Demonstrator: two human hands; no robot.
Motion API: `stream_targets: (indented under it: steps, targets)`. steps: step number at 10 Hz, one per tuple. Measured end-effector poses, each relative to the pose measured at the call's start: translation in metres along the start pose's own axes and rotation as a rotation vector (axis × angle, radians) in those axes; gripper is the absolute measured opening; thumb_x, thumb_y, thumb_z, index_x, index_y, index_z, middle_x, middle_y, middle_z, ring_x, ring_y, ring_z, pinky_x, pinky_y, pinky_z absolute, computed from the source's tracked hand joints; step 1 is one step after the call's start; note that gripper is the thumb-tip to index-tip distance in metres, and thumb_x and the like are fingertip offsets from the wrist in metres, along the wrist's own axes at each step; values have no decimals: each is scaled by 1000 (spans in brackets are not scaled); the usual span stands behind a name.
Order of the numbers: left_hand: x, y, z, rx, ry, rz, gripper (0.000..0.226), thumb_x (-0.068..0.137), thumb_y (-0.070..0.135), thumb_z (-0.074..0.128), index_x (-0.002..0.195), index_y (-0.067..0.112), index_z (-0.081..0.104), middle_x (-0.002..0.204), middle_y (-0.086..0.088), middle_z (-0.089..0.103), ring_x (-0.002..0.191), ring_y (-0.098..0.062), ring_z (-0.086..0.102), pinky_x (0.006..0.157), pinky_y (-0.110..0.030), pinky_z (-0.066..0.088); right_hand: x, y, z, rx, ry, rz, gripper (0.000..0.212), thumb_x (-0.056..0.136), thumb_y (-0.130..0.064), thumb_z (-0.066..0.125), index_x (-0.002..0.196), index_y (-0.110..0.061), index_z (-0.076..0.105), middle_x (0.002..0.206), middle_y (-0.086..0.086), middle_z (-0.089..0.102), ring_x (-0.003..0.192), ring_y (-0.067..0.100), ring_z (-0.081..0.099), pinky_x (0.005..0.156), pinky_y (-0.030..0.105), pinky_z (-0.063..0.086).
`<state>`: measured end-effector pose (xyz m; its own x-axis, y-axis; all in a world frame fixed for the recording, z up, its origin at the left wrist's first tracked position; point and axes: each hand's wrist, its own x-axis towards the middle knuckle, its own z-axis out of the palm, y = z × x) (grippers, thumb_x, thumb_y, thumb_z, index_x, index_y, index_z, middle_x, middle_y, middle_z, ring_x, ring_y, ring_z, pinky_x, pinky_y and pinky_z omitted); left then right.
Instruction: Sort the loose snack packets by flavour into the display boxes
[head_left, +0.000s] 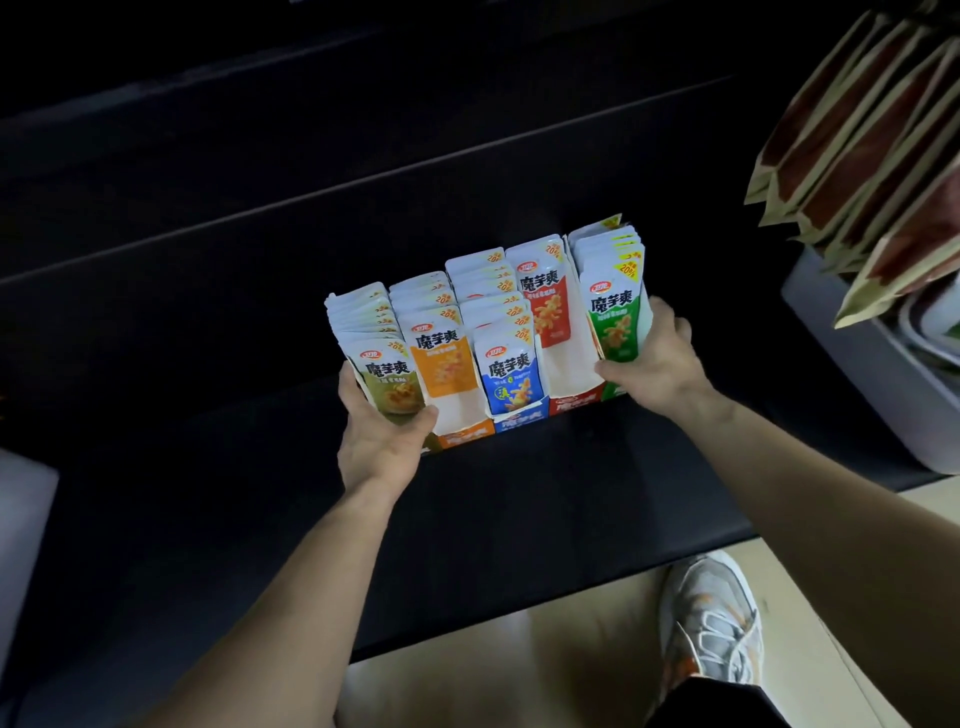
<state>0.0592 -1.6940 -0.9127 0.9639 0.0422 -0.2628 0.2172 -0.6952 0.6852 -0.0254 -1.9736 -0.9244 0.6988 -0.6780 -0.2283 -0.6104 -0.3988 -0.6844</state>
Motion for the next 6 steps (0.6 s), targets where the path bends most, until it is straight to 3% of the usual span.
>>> stream_targets:
  steps: [3, 5, 6]
  targets:
    - [-1, 12, 19, -35, -126, 91, 112, 70, 44, 87, 150, 46, 7, 139, 11, 57, 123, -25, 59, 102, -49, 48, 21, 14, -22, -61, 62, 101, 98, 71, -21, 81, 150, -20, 24, 142, 17, 35, 131, 40, 39, 104, 49, 42]
    - [-2, 18, 2, -60, -198, 82, 102, 80, 31, 82, 151, 43, 9, 133, 7, 60, 123, -25, 59, 103, -50, 46, 9, -3, -38, -218, 52, 126, 95, 80, -30, 75, 153, -14, 17, 151, 17, 24, 138, 42, 26, 107, 50, 36]
    - [-12, 31, -19, 33, -152, 56, 105, 82, 33, 80, 155, 35, 5, 148, -2, 50, 131, -31, 53, 105, -51, 43, -15, -29, -55, -280, 31, 59, 86, 82, -32, 71, 151, -12, 23, 150, 15, 24, 138, 40, 25, 106, 48, 36]
